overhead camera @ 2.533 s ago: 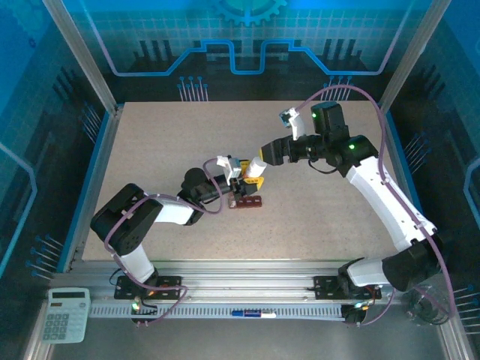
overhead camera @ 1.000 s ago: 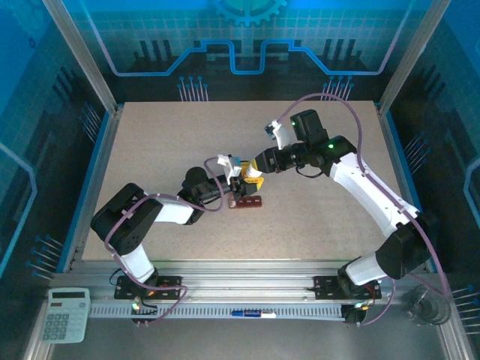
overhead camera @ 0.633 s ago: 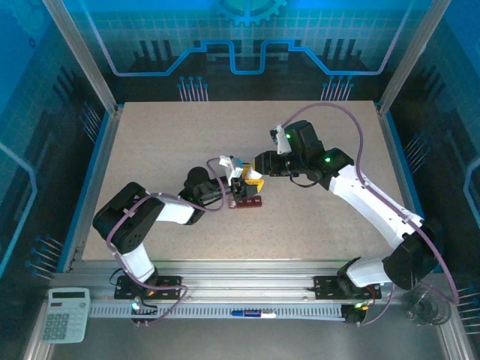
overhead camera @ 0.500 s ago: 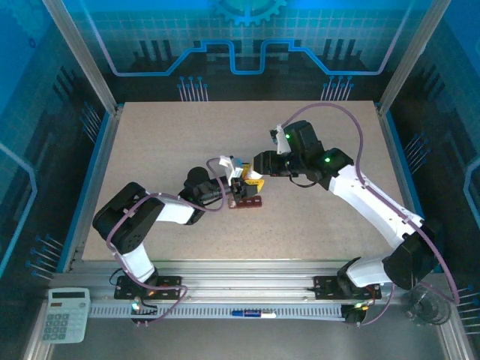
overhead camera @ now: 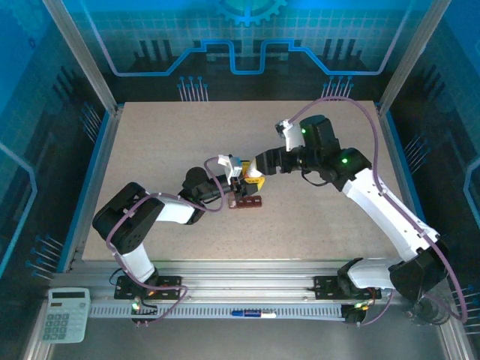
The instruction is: Sort the pills into containers
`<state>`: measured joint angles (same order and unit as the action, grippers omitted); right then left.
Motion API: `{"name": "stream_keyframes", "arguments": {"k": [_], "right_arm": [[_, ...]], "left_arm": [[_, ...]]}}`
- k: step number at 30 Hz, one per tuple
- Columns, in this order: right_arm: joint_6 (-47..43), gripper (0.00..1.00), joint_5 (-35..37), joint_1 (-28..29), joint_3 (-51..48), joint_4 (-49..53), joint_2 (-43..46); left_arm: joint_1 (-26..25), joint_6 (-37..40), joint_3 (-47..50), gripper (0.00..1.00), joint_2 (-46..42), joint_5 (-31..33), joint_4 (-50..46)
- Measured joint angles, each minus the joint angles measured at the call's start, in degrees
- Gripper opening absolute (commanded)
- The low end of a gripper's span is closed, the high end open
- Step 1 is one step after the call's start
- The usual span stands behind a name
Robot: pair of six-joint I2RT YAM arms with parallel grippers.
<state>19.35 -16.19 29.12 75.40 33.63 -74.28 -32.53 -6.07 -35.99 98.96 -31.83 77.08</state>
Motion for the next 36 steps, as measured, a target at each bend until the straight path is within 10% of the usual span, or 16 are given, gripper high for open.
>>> {"name": "stream_keyframes", "arguments": {"k": [19,36], "right_arm": [[-13.27,0.74,-11.74,-3.06,3.91,2.03,-7.89],[-13.0,0.41,-12.37,-2.93,4.15,3.23,-9.31]], "left_arm": [[0.0,0.0,0.0,0.0,0.0,-0.17,0.0],[0.0,-0.02,0.02,0.0,-0.02,-0.11,-0.42]]}}
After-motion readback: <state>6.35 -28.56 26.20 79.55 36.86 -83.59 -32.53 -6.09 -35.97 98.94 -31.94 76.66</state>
